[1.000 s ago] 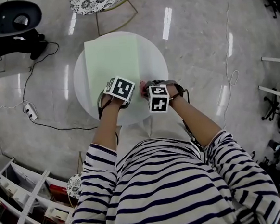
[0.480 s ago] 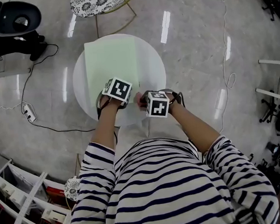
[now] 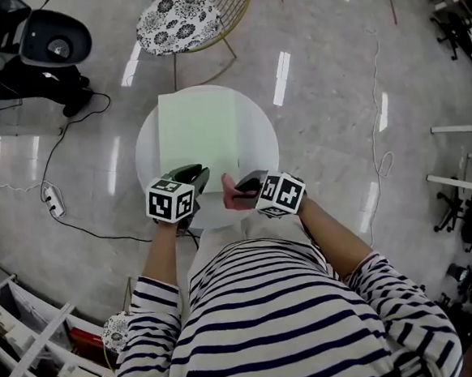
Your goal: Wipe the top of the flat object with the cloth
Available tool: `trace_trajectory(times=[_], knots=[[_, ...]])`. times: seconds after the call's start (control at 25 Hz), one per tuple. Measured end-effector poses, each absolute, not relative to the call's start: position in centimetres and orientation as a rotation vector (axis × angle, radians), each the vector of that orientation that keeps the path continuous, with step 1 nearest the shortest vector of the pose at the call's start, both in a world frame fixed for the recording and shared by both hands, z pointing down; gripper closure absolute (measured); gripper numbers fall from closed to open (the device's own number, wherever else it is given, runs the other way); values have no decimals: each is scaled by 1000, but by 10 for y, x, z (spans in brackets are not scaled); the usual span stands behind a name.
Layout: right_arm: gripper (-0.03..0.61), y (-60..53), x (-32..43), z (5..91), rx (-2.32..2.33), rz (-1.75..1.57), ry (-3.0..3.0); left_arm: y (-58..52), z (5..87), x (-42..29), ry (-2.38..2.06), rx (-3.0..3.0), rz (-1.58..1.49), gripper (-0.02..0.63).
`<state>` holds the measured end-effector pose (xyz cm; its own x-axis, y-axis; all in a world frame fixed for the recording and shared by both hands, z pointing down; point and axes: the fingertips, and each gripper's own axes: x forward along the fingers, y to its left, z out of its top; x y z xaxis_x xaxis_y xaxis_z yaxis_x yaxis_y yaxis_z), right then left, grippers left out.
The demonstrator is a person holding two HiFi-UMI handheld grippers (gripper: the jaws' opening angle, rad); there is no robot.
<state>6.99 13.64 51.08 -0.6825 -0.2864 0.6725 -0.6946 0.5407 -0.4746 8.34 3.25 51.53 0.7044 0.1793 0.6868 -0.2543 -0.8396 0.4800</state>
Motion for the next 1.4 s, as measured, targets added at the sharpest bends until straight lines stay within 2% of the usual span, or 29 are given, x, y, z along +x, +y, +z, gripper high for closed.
trace_trajectory(times=[0.2,0.32,0.8,1.4], knots=[[518,113,76,469,958,937,-2330,31,439,70,-75,2555,566,523],[518,95,78,443,1078,870,-2396,34,409,66,-67,2636,449,514],[520,54,97,361,1402,594,-2480,27,342,60,-119,2832,355,523],[523,36,121,329,1499,470,-2468,21,329,72,-90,2808,359,523]])
